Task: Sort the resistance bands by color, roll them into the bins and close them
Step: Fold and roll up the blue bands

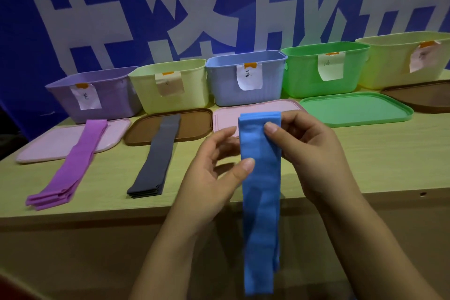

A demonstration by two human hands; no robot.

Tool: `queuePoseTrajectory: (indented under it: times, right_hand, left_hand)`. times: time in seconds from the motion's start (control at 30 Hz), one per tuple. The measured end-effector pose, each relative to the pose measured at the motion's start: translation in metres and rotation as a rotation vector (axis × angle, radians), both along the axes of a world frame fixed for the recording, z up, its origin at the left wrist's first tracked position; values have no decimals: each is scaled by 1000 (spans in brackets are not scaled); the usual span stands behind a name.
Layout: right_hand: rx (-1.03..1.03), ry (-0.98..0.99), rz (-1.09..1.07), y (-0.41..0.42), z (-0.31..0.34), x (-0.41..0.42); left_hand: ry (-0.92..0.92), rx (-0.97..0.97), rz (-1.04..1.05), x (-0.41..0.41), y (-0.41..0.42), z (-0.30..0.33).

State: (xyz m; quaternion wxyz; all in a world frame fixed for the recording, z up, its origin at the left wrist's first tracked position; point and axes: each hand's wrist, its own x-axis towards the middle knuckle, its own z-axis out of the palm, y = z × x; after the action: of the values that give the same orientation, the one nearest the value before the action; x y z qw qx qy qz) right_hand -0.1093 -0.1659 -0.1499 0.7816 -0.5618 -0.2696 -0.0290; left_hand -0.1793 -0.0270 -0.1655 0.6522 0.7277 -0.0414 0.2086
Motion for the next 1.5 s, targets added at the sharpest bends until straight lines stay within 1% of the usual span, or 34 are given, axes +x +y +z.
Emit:
queuePoseTrajectory:
  times: [0.13, 0.27, 0.33, 0.43, 0.5, 0.6, 0.8, 0.87, 0.97, 1.1, 1.2, 1.27, 1.4, 1.5]
  right_hand:
    - [-15, -46, 52, -4, -3, -10]
    - [-61, -125, -23, -6, -6, -16]
    - [-97, -249, -111, -8, -5, -19]
    - [-242, -546, -254, -10, -3, -21]
    - [-292, -622, -284, -11, -3, -21]
    - [-270, -605, -270, -11, -3, -21]
    - [-226, -559, -174, -9, -3, -19]
    - [-229, -562, -158, -8, -2, -18]
    - [-226, -553, -200, -7, -3, -18]
    - [-216, -578, -233, -3, -7, -20]
    - [-285, -657, -256, -2, -6, -22]
    - [-303, -653, -230, -3, -5, -23]
    - [-298, -608, -170, -4, -4, -24]
    - [-256, -522, -116, -4, -4, -26]
  left_hand:
    - [-114, 6, 33, 0, 5, 14]
    - [-195, 57, 92, -1, -1, 15]
    - [-202, 76, 97, -2, -3, 14]
    - [-194, 108, 85, -5, -5, 15]
    - [-195, 117, 66, -8, -6, 18]
    - [-168, 86, 27, -12, -2, 21]
    - [-155, 106, -35, -16, 6, 22]
    - [-141, 61, -66, -17, 7, 23]
    - [-113, -19, -145, -16, 9, 23]
    - [-67, -136, -121, -13, 6, 21]
    - [-39, -200, -71, -12, 3, 20]
    - [-63, -154, -48, -13, 3, 19]
    - [-132, 27, -20, -16, 6, 19]
    - [-155, 75, -27, -19, 7, 20]
